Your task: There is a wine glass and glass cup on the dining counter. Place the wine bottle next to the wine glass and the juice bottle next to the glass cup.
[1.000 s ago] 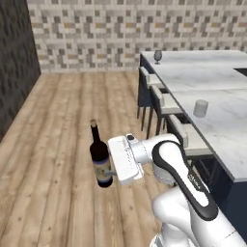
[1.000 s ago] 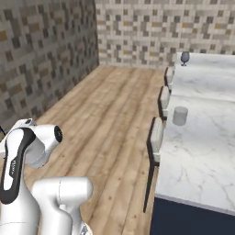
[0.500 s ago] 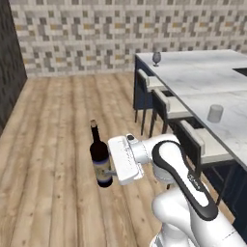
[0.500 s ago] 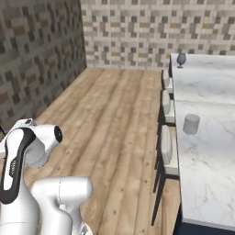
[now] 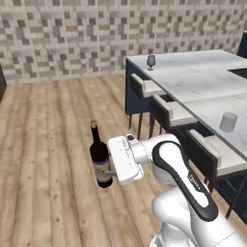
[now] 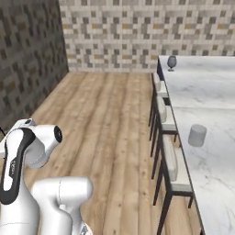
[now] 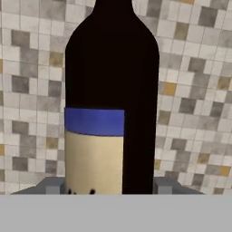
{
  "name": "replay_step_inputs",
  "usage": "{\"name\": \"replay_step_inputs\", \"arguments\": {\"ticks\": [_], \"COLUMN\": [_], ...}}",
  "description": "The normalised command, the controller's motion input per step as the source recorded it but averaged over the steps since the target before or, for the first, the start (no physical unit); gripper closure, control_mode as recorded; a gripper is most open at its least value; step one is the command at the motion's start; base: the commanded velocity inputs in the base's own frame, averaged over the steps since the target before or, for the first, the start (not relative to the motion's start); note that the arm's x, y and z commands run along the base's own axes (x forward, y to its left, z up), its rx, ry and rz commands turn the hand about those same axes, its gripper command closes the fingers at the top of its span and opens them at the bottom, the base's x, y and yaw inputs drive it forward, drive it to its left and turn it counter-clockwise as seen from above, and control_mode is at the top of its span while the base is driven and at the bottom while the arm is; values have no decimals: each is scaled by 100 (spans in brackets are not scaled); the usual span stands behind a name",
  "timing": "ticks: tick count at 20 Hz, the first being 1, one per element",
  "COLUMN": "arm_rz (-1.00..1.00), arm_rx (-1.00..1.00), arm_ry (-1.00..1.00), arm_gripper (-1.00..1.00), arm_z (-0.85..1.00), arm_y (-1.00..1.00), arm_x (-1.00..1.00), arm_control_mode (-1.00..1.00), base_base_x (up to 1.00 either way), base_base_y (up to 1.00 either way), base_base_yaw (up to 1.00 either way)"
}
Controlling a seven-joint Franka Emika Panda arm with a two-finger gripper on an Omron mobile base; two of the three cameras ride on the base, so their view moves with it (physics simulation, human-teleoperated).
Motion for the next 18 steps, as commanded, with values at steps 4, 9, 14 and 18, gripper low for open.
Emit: {"name": "replay_step_inputs", "arguments": {"ticks": [4, 9, 14, 18], "arm_rz": [0, 0, 0, 0], "arm_rx": [0, 0, 0, 0], "arm_ry": [0, 0, 0, 0], "arm_gripper": [100, 100, 100, 100], "arm_z": [0, 0, 0, 0], "arm_y": [0, 0, 0, 0], "arm_x": [0, 0, 0, 0], "arm_control_mode": [100, 100, 100, 100], "base_base_x": [65, 68, 70, 72], "base_base_y": [47, 48, 46, 43], "base_base_yaw": [-19, -12, -12, -13]}}
